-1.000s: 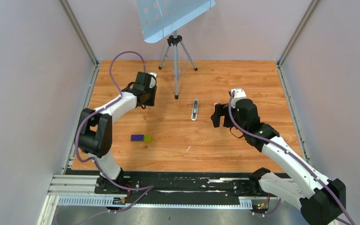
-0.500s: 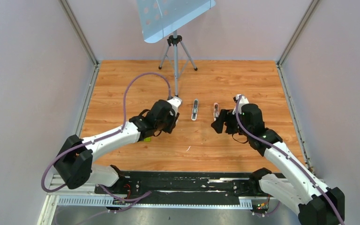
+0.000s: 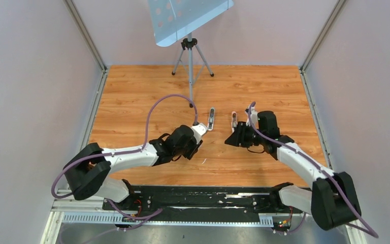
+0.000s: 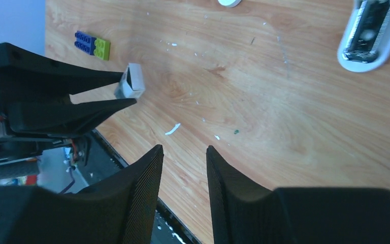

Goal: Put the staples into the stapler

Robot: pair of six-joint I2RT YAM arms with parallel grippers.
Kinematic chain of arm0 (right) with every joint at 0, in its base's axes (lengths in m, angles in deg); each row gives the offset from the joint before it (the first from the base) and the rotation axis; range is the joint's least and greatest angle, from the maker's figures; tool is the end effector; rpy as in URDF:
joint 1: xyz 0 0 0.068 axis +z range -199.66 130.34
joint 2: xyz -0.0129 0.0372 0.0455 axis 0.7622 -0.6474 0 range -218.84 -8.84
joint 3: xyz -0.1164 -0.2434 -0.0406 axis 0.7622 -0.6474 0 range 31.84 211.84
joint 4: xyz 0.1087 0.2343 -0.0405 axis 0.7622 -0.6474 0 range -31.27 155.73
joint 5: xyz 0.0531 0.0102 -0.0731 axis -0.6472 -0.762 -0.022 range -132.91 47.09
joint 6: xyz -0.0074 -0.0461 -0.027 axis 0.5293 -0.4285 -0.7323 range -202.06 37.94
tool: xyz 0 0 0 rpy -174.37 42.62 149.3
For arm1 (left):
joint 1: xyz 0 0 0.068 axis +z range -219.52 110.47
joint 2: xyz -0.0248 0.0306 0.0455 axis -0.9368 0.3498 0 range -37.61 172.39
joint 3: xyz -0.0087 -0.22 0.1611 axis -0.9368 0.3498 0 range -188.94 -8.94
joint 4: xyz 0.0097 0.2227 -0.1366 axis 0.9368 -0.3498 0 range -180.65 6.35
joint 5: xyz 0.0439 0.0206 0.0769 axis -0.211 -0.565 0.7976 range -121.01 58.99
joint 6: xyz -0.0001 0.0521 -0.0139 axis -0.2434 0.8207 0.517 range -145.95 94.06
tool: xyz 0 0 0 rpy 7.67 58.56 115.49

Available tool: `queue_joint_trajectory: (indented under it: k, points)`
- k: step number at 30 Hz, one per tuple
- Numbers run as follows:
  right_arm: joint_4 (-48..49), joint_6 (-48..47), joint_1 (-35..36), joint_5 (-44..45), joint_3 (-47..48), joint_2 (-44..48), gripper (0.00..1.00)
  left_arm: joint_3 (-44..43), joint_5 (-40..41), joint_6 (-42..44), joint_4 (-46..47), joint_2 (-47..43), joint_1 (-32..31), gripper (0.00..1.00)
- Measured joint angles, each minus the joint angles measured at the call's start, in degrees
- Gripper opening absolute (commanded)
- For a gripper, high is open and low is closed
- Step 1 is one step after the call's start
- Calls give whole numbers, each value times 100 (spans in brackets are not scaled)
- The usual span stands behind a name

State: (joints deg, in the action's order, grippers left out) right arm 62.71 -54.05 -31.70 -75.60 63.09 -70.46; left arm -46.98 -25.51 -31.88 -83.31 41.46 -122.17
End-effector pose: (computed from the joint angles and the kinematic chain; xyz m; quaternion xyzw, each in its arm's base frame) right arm 0.2062 0.0871 0.2165 -0.0589 0.8533 0.4058 0.3220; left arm 0.1708 -0.2182 0.1857 0.3415 0.8414 -0.1658 0.3847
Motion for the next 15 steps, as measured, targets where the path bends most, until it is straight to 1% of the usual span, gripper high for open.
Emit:
queue_joint_trajectory:
  k: [2,6,8,12,15]
  points:
    - [273,87,-4,-326,0,-411,36,70,-31,50,173,127,-33,33]
    - [804,267,-9,-927,4,-1320,35,120,-61,144,372,372,-118,33]
    - [931,319,0,-1051,11,-1596,35,120,-92,149,437,442,-164,33]
    - [1104,398,120,-1176,160,-1926,40,120,-157,149,562,564,-295,33]
    - [1261,420,280,-1235,348,-2138,40,120,-203,155,605,667,-424,36]
